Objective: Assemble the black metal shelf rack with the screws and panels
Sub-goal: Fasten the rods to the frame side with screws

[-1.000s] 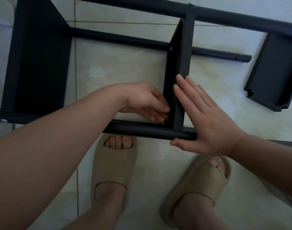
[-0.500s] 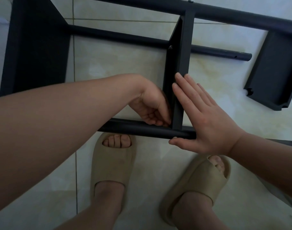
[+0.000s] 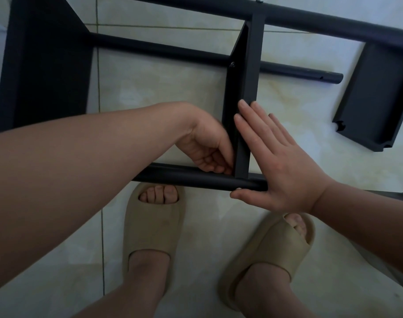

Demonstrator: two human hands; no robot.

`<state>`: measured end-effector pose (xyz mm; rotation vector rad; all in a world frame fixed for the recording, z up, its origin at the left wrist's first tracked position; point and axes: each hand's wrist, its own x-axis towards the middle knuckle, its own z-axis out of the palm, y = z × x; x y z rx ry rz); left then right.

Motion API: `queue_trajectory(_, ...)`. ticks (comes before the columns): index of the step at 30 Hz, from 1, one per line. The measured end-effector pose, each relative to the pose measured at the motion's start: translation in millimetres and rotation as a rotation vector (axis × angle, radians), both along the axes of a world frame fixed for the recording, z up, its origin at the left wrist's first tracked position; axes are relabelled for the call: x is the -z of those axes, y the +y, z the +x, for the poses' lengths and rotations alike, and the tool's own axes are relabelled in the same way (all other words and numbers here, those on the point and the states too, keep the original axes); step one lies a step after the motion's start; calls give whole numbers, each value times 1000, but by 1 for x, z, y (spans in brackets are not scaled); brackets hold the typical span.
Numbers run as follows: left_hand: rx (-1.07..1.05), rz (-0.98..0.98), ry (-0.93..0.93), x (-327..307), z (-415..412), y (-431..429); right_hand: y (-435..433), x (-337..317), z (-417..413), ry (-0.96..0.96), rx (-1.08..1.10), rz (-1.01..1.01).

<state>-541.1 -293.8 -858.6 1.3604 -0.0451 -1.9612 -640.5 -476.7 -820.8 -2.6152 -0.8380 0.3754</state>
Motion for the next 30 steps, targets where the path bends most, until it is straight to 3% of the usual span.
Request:
queue_trajectory(25, 45, 8, 16, 0, 2, 2, -1, 0, 1, -21, -10, -9)
queue_trajectory(30, 109, 10, -74, 1, 0, 0, 0, 0, 0, -20, -9, -9)
